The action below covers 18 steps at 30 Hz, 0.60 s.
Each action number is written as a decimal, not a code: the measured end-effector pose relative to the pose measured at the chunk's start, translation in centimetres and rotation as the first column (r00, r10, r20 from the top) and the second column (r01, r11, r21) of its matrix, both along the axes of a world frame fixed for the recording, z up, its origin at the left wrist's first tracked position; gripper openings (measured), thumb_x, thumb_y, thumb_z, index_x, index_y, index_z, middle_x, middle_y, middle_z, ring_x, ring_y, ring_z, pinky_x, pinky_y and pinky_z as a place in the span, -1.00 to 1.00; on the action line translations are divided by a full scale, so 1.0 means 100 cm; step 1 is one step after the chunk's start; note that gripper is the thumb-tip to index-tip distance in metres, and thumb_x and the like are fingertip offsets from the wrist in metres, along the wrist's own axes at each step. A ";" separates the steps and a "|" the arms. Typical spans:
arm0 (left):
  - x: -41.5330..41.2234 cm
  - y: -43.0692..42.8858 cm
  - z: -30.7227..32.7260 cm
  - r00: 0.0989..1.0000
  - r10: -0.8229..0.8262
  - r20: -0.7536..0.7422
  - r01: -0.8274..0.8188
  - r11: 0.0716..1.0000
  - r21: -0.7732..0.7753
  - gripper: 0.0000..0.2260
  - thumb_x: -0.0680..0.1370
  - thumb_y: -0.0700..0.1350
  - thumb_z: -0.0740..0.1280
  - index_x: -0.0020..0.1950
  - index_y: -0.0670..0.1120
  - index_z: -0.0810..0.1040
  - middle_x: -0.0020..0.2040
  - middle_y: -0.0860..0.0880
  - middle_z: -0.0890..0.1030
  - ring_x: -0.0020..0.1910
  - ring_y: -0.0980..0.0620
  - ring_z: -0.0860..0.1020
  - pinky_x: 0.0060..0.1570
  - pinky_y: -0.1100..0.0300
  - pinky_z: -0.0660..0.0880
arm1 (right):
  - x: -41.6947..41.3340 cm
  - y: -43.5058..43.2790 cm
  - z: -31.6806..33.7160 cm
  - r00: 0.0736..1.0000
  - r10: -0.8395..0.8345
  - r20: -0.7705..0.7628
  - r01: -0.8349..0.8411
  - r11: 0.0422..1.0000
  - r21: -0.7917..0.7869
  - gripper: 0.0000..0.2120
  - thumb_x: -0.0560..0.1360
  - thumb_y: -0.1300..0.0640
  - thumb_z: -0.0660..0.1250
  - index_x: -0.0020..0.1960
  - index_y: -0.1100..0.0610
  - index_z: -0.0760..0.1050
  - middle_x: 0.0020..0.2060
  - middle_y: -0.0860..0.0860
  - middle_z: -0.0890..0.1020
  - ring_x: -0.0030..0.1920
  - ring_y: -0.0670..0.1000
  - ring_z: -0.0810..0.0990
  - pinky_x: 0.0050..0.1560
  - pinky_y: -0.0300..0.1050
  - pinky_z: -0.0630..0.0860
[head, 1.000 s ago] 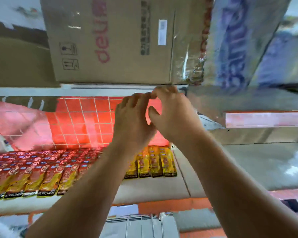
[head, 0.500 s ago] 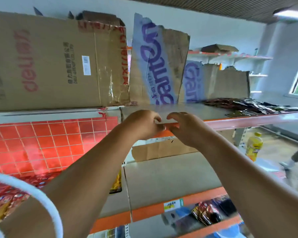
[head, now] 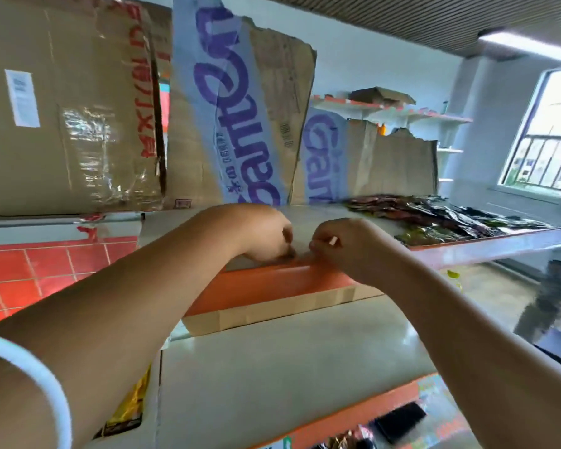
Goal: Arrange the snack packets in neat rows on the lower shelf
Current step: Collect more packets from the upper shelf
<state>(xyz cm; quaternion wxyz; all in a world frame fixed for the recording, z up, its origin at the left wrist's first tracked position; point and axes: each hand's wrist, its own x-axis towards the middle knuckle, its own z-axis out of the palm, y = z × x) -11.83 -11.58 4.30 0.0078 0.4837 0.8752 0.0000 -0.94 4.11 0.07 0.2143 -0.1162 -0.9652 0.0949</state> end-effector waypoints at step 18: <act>0.042 0.229 0.029 0.986 -0.168 0.005 0.166 0.975 -0.150 -0.61 0.59 0.28 0.31 0.34 0.13 0.59 0.17 -0.01 0.67 0.11 -0.01 0.64 0.21 -0.05 0.59 | 0.010 0.231 0.037 0.996 -0.021 -0.085 0.014 0.996 -0.086 -0.92 0.52 0.05 0.39 -0.12 -0.08 0.64 -0.28 -0.12 0.66 -0.33 -0.18 0.59 -0.31 -0.19 0.53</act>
